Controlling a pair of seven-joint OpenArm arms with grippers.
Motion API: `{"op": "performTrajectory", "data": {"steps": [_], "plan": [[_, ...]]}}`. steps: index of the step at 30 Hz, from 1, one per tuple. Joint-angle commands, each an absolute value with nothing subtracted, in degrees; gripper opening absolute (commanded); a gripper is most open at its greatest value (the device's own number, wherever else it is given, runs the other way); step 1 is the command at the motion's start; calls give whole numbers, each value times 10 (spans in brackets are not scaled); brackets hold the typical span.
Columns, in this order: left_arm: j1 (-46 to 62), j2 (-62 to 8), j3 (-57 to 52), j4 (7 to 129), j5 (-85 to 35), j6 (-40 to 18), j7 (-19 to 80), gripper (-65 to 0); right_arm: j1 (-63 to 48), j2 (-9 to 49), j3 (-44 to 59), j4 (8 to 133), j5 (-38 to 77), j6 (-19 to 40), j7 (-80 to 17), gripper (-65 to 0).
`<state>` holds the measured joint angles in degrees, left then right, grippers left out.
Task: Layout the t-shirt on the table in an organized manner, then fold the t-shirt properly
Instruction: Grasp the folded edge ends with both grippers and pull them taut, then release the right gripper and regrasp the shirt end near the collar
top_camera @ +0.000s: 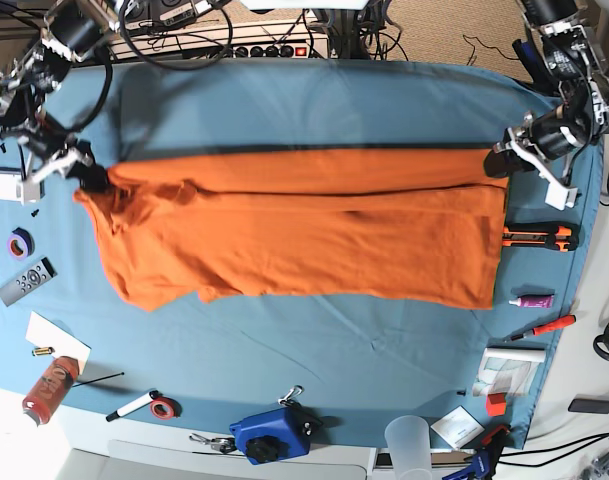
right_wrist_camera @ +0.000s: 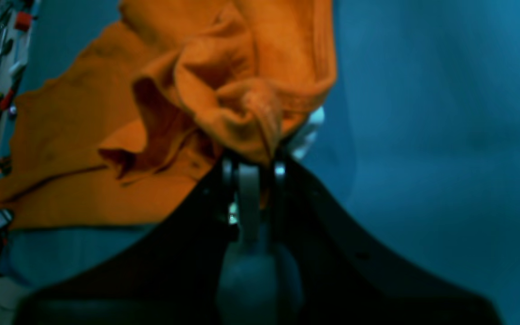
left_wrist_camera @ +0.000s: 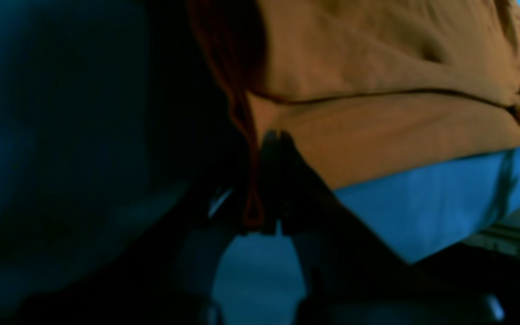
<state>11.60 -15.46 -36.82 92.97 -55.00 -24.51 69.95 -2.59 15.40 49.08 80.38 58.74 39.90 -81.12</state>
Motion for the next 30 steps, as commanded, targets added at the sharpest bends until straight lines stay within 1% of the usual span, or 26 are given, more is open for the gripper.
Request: {"op": "performTrajectory", "data": {"steps": [1,5,9,13,14,16,17,18,19,21,23,27,30], "plan": [[120,-176,-372,945,-557,-247,697,-650,-30,170,496,814,606,400,-800,-650],[151,-203,-373,950,-558,-247,697,-650,-63,170,501,815,611,400,-800,-650],[175,-205,-373,950,-558,-247,694,-650,-78,170,500,814,611,400,-800,-650],[176,-205,-373,950,-558,-251,694,-650,-77,170,499,814,622,400,-800,-650],[174,-205,-373,950,-560,-260,694,-604,-77,170,499,814,622,400,-800,-613],[173,-206,-373,951,-577,-268,695,-482,-78,170,499,814,621,400,-800,-506],[173,-208,-373,951,-588,-269,695,-433,-78,172,499,815,623,400,-800,-478],[173,-211,-373,954,-599,-269,696,-398,-78,176,499,815,634,400,-800,-475],[173,-214,-373,958,-609,-269,701,-381,-78,182,499,815,657,400,-800,-475],[173,-218,-373,977,-617,-270,716,-379,-78,199,505,817,725,400,-800,-475],[174,-219,-375,1006,-618,-275,725,-379,-78,209,526,831,757,400,-800,-475],[175,-219,-383,1071,-615,-285,717,-379,-77,210,599,891,756,400,-800,-475],[173,-219,-385,1110,-566,-285,668,-379,-69,217,616,922,723,400,-800,-475]]}}
